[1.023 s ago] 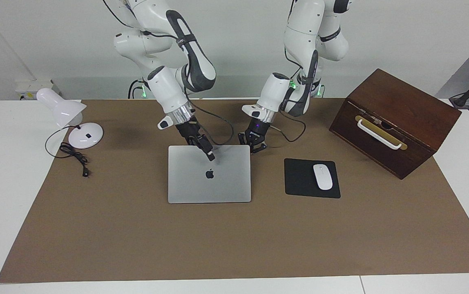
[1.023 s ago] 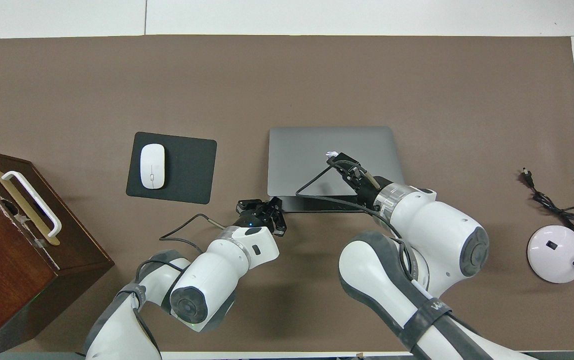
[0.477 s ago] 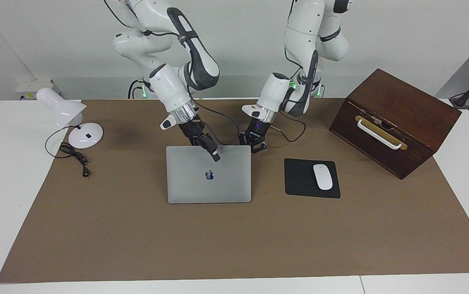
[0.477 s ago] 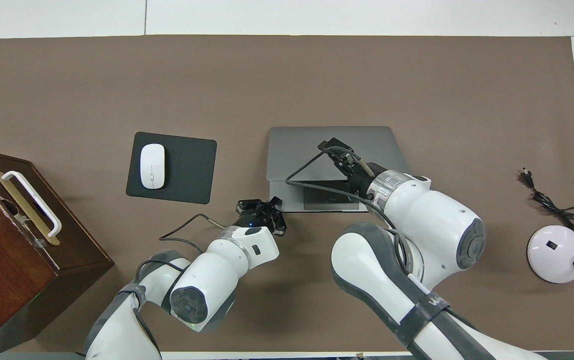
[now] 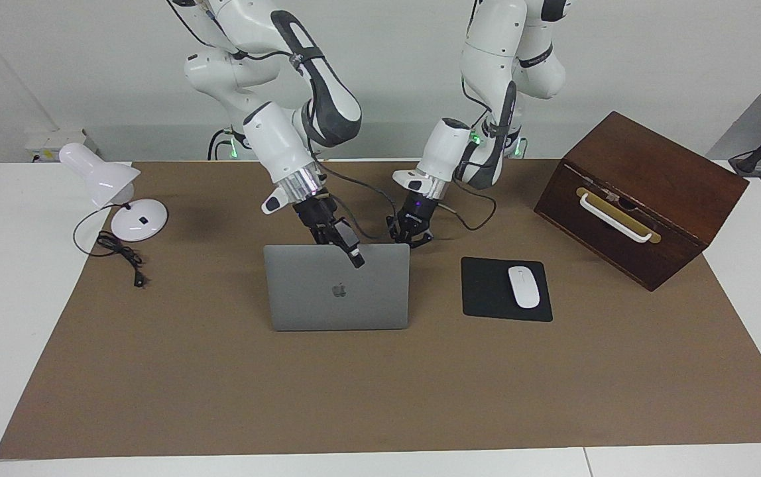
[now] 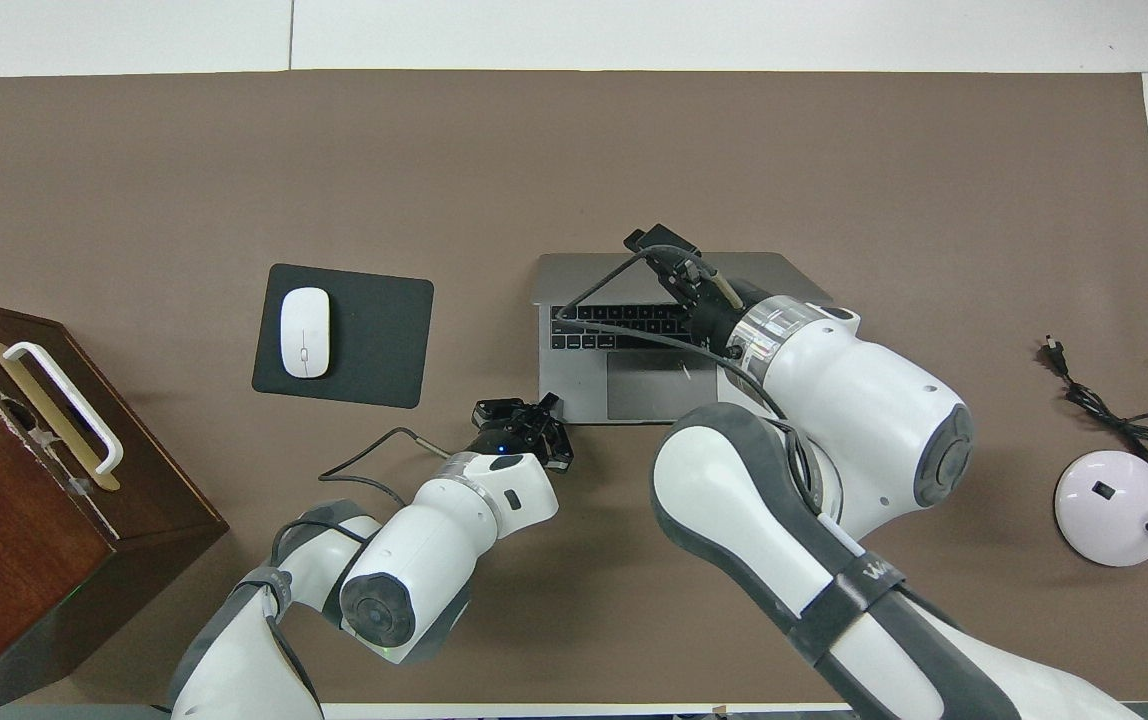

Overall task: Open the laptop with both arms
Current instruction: 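Push the laptop lid up and back with the right gripper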

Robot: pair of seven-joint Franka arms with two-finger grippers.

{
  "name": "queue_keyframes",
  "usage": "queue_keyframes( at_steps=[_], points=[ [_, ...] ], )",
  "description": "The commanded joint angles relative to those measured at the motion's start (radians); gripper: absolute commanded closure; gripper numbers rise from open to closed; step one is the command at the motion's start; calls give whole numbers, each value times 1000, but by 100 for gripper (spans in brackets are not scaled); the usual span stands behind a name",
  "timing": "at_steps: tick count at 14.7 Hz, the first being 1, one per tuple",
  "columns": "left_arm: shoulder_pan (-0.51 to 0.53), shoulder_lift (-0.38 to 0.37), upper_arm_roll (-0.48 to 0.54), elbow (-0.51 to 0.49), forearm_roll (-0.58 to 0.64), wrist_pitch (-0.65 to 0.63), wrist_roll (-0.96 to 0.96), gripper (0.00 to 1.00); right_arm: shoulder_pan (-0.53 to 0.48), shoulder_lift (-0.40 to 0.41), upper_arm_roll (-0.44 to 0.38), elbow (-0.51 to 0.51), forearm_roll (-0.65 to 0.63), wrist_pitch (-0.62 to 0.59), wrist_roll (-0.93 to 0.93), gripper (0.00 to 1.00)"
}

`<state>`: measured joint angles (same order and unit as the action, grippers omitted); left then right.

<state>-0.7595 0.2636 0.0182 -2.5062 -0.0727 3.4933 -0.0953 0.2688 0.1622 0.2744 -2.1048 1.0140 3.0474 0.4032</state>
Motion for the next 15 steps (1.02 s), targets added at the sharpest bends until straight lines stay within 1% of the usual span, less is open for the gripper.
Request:
queue_keyframes(
  at_steps=[1, 11, 15],
  points=[
    [-26, 65, 11, 26, -18, 10, -6, 100, -16, 48, 6, 100, 15, 24, -47, 0],
    [-26, 68, 12, 26, -18, 10, -6, 100, -54, 129, 8, 291, 14, 15, -58, 0],
    [-24, 68, 11, 26, -18, 10, -6, 100, -63, 134, 8, 295, 15, 11, -58, 0]
  ],
)
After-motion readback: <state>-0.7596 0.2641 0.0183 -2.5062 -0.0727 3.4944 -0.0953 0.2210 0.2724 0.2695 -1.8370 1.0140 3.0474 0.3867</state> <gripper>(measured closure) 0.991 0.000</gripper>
